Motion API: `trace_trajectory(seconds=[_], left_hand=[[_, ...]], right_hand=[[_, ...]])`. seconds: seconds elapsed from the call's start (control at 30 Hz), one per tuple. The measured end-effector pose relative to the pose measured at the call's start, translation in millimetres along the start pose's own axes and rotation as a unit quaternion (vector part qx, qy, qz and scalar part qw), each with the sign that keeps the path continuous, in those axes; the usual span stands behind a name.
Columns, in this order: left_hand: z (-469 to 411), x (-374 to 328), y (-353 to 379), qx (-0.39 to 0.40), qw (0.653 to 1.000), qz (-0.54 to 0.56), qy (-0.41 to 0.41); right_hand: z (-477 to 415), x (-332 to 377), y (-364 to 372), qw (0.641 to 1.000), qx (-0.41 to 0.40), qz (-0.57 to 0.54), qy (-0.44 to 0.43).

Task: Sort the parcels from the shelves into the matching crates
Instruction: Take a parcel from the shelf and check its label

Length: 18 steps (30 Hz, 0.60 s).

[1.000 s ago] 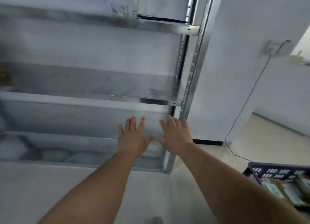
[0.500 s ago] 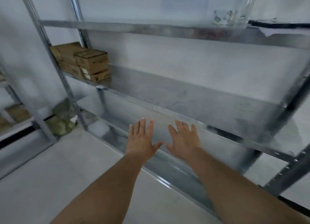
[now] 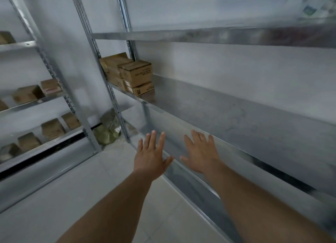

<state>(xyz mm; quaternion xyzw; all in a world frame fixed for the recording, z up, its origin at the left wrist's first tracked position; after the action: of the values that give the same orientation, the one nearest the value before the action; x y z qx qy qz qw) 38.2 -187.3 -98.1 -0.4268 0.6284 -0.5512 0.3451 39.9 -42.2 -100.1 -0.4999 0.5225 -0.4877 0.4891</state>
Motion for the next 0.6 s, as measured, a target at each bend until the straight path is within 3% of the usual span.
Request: trace_trajectory(seconds=[0.3,0.6], left_hand=[[-46,78,23,-0.005,0.999,0.013,-0.034],[-117,220,22,-0.005,0.997,0.036,-0.066]], right_hand=[[-82,57,-2,0.999,-0.014,0.022,-0.041],[-196,154,-30,0.997,-0.007,0.061,-0.044]])
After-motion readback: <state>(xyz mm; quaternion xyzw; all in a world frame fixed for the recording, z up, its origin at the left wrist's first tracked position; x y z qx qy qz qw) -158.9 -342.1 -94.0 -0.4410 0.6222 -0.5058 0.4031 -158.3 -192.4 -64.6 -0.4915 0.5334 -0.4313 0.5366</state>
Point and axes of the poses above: each hand's wrist, its own z-axis away from the middle knuckle, its own y-axis out of the palm, x = y × z, the point moved 8 cm from there along -z, towards the middle knuckle, and after that the axes turned 8 degrees about y, right-handed, at the moved point
